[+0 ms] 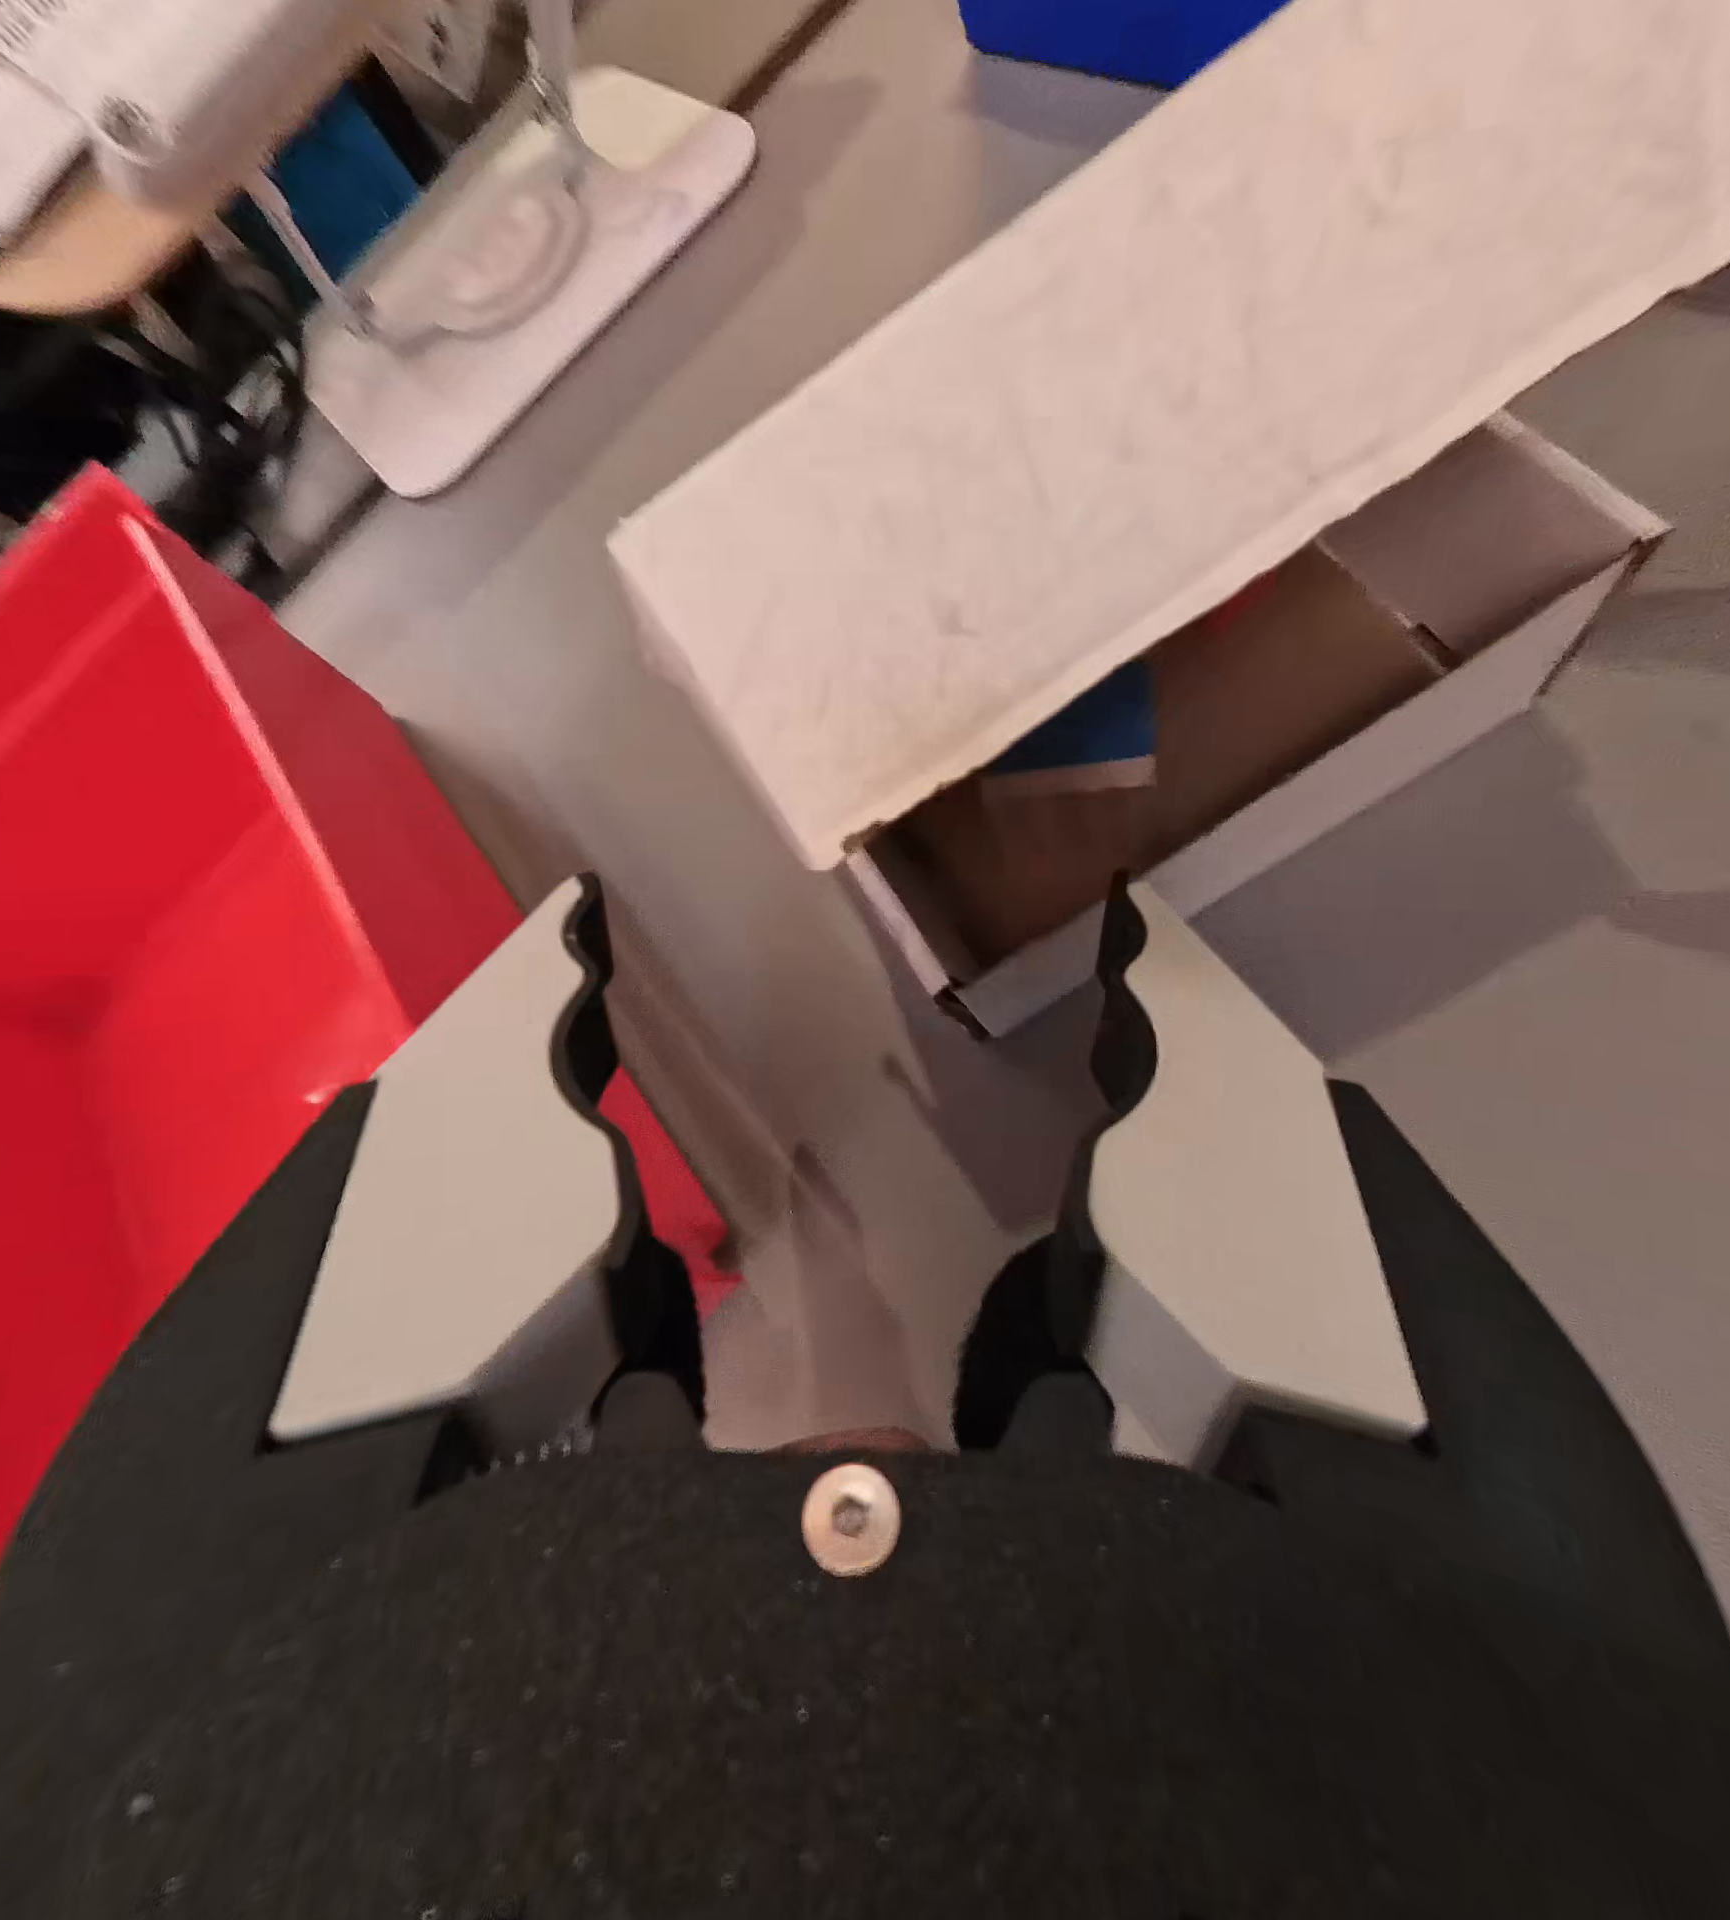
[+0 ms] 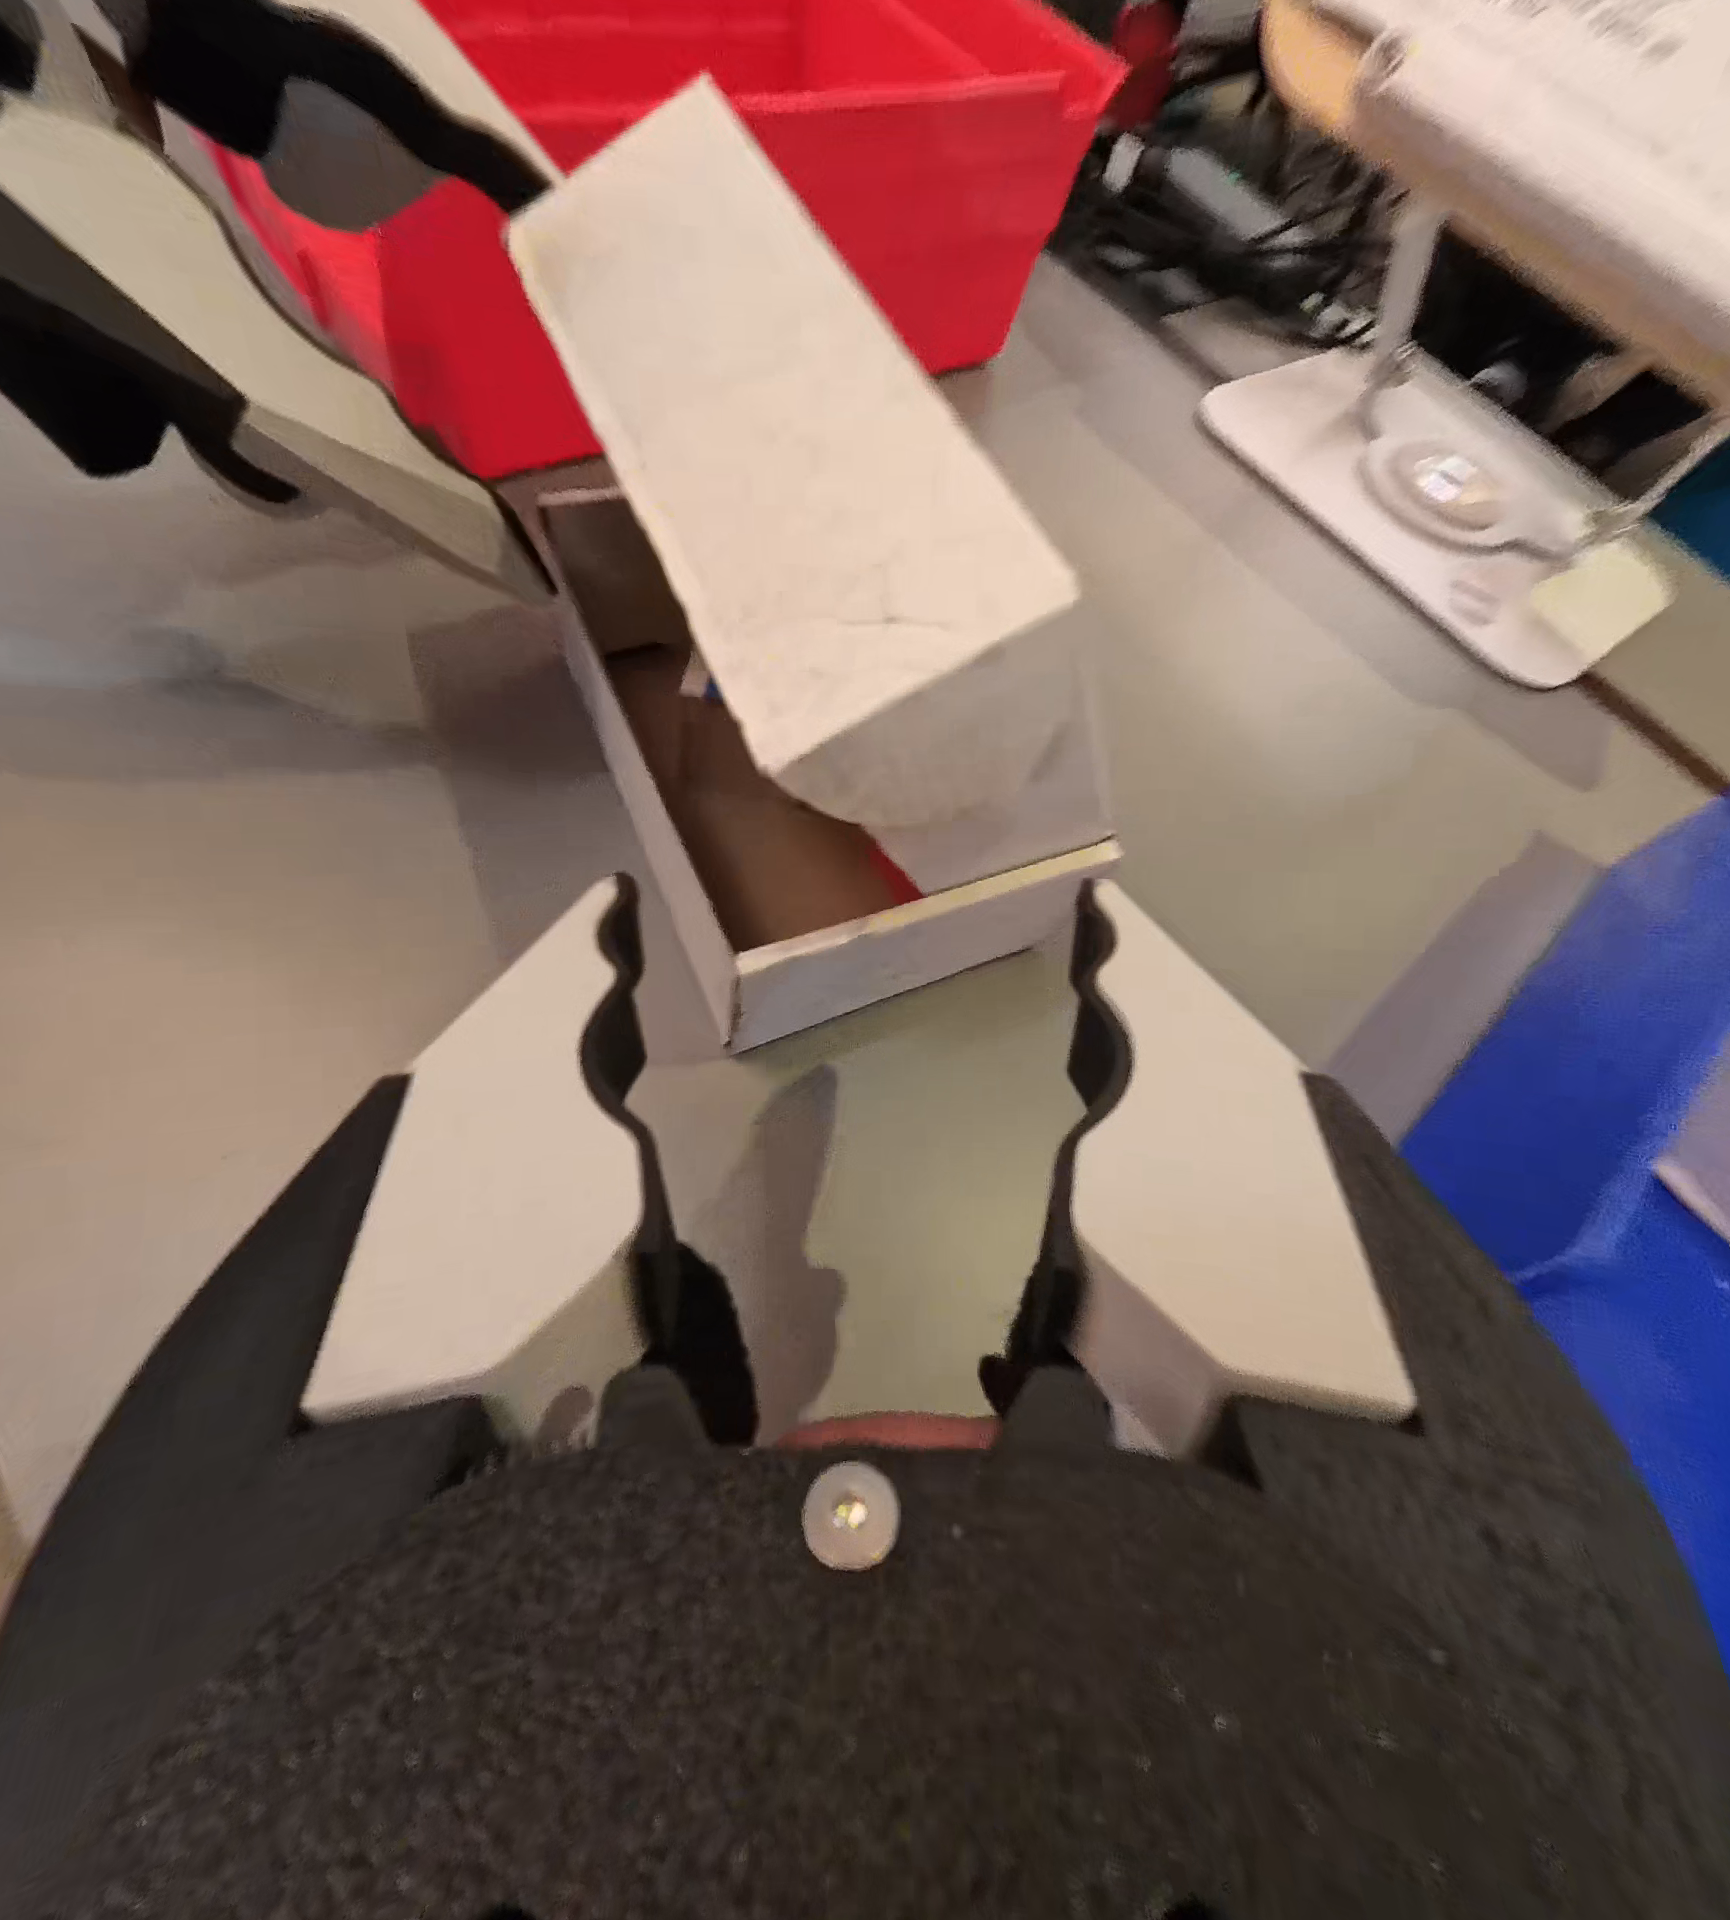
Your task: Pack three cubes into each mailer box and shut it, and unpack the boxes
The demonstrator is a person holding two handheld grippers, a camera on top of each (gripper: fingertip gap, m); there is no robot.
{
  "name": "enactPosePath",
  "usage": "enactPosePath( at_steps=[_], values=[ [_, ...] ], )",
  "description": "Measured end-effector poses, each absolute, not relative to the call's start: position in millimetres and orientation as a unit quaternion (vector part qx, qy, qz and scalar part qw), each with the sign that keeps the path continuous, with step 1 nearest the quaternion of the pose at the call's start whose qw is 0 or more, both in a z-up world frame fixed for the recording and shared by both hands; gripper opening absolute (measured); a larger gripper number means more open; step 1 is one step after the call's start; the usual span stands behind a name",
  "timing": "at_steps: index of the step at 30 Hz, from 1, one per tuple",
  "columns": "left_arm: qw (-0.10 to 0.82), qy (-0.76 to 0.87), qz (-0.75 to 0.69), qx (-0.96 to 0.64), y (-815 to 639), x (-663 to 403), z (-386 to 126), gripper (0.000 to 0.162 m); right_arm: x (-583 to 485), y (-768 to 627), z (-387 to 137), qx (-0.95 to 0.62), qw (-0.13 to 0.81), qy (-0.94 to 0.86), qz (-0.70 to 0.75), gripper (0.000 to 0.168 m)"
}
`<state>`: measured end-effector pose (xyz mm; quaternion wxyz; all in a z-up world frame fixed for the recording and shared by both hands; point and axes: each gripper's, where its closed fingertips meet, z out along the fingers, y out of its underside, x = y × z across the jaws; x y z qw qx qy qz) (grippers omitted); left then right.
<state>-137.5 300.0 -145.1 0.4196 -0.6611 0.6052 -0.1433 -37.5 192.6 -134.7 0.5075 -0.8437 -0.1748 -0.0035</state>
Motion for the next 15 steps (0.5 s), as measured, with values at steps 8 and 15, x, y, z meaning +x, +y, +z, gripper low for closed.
enactPosePath(
  at_steps=[8,15],
  values=[
    [0.483,0.596,-0.173,-0.618,292.0,-132.4,-113.5,0.023,-38.9,196.7,-103.5,-0.803,0.563,-0.180,-0.074,0.034],
    [0.462,0.586,-0.193,-0.637,282.5,-134.4,-108.7,0.016,-39.1,190.9,-101.9,-0.810,0.556,-0.177,-0.060,0.009]
  ],
)
